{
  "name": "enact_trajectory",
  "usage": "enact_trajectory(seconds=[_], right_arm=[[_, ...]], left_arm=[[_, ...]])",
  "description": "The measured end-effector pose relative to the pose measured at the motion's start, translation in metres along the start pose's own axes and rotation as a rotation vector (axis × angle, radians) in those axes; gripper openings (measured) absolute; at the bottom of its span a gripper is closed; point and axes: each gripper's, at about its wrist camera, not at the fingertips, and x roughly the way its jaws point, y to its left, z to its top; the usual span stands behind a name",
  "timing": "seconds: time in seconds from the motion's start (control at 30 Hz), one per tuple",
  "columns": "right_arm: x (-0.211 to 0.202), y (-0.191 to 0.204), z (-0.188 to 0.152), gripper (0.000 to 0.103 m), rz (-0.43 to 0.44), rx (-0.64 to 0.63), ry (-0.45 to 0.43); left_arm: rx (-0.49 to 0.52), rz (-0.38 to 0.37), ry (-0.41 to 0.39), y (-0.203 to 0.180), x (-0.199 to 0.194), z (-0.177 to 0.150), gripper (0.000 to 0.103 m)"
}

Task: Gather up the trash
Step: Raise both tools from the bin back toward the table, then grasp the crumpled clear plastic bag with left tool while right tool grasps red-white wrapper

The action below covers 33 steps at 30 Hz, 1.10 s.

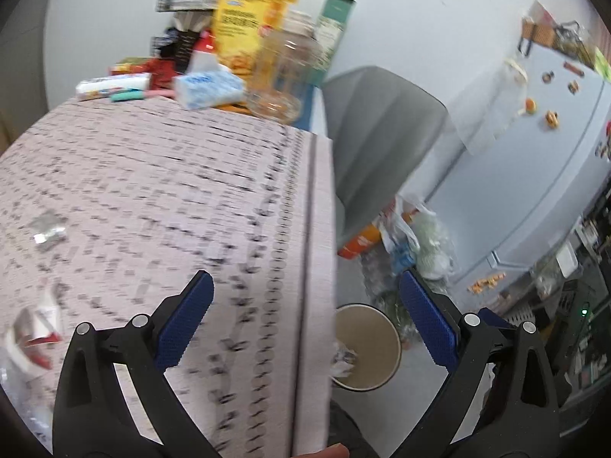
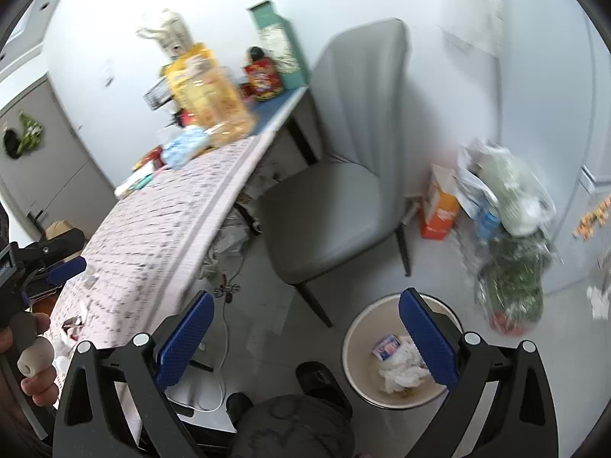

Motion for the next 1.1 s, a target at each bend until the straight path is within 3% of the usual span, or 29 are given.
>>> enact_trajectory(seconds=[0.53,1.1], right_arm=[[0.002,0.123,-0.011,0.095,0.140,-0.178,0.024],[0.020,0.210,-0.032,0.095,0.246,-0.322,0.104]], left_arm=[[-0.159,0.119,-0.093,0.111,-0.082,-0.029,0.097],[-0.295,0.247,-0.066,0.193,-0.109,-0.073,0.097]])
